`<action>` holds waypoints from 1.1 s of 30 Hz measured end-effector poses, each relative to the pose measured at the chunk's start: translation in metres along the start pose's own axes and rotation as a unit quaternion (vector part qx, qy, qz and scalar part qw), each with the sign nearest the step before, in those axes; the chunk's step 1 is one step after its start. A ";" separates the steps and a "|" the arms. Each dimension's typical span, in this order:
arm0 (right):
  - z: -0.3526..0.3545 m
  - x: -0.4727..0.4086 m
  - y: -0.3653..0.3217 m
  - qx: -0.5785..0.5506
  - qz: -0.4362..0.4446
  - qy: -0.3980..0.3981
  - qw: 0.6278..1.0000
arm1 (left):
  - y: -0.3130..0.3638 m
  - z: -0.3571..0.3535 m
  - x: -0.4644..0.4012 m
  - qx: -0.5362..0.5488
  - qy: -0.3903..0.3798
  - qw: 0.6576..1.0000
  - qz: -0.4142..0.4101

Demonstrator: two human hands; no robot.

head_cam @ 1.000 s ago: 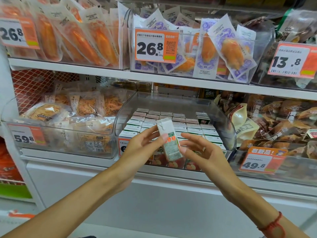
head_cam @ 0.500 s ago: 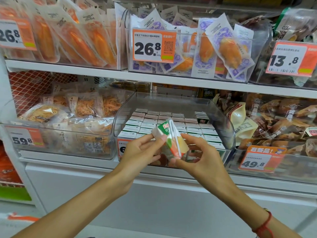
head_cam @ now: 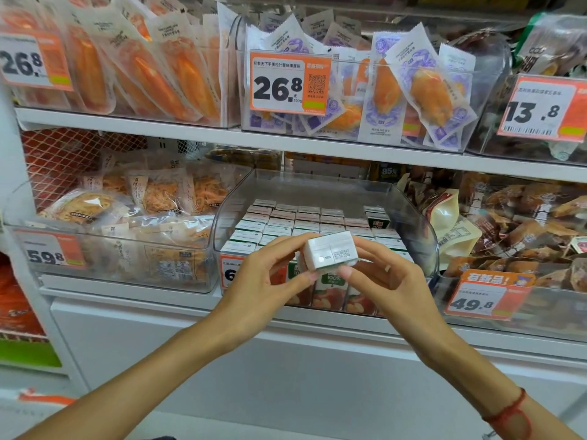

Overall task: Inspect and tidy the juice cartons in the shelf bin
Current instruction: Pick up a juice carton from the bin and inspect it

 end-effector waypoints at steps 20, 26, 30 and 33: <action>-0.025 0.008 -0.011 0.122 0.035 -0.085 0.988 | -0.037 -0.007 0.004 0.281 0.000 0.939 0.198; -0.015 0.005 -0.010 0.036 0.018 -0.024 0.999 | -0.045 -0.009 0.008 0.298 0.006 0.923 0.243; -0.006 0.002 -0.007 -0.022 -0.018 0.012 1.000 | -0.040 -0.019 0.012 0.324 -0.049 0.906 0.267; 0.003 0.002 0.000 -0.046 -0.054 0.053 0.996 | -0.034 -0.027 0.017 0.355 -0.091 0.884 0.291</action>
Point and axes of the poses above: each hand's wrist, its own x-axis away from the middle knuckle, its own z-axis out of the back of the hand, y = z × x, the point moved 10 cm from there along -x, towards the middle knuckle, and after that the axes turned 11 degrees about -x, right-handed, at the moved point
